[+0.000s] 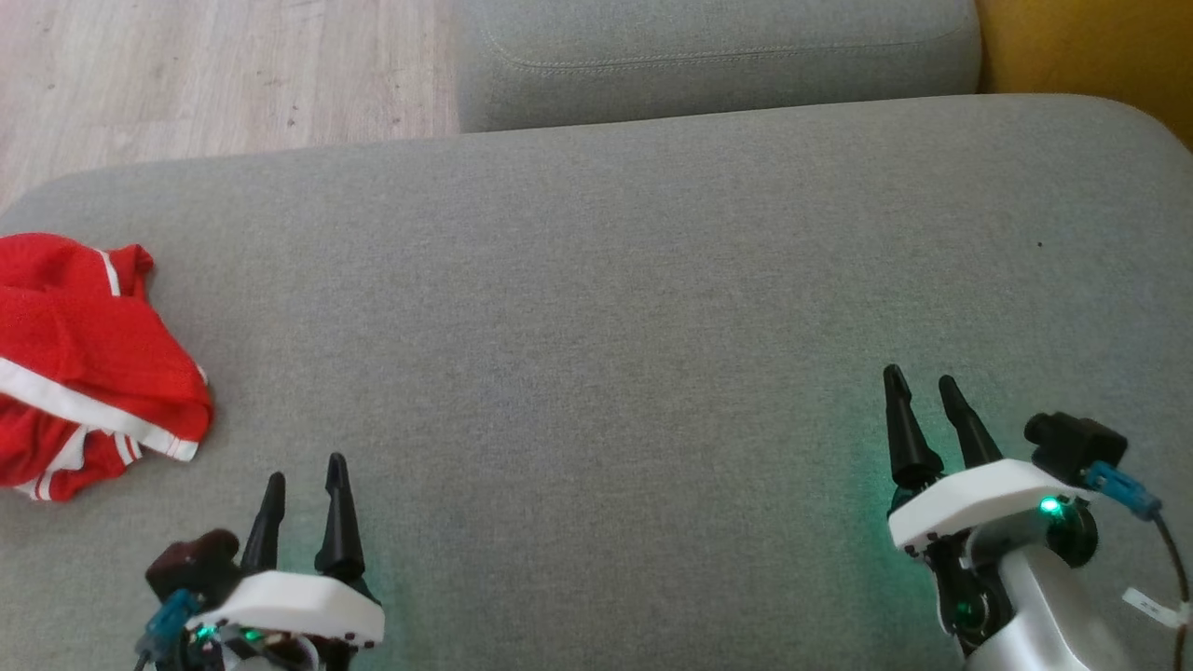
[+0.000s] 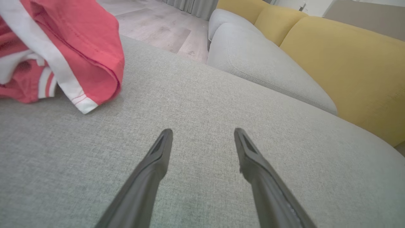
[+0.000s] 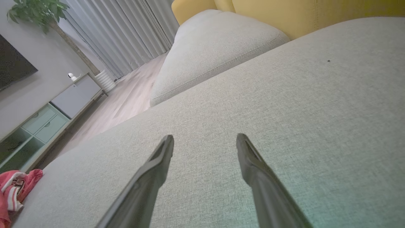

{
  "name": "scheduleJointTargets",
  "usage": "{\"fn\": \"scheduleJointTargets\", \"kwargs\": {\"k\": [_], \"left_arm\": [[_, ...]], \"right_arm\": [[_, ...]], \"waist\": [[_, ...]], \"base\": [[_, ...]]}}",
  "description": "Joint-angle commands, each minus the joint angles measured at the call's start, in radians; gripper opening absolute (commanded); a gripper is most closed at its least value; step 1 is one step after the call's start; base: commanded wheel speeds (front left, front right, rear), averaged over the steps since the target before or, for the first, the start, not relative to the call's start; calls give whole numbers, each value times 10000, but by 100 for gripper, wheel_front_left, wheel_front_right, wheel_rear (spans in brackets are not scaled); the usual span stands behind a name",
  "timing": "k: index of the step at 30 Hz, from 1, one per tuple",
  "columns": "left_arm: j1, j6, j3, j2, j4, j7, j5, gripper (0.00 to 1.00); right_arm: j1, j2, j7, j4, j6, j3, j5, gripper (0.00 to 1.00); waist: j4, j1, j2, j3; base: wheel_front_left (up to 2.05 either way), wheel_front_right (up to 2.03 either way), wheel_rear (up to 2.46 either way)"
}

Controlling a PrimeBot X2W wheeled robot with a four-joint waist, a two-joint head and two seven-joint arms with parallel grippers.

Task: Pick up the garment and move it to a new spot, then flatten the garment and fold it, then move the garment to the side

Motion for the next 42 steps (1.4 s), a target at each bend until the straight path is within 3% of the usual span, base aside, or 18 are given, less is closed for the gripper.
{"fn": "scheduleJointTargets", "kwargs": {"k": [1, 22, 34, 42], "left_arm": [[-551, 41, 196, 161, -203, -145, 352, 100], [-289, 215, 149, 71, 101, -791, 2970, 100], [-322, 293, 534, -46, -279, -1143, 4275, 100], [-269, 355, 930, -128, -681, -1206, 4489, 100]], "right_arm": [[-502, -25, -177, -197, -5, 218, -367, 100], [-708, 47, -825, 605, -7, 493, -3345, 100], [-730, 199, -1179, 561, -7, 109, -4860, 100], [-586, 314, -1242, -18, -7, -360, -5028, 100]], "waist": [[-3, -1, 0, -4], [-20, -1, 0, -86], [-61, -1, 0, -72], [-73, -1, 0, -40]], "base": [[0, 0, 0], [0, 0, 0], [0, 0, 0], [0, 0, 0]]}}
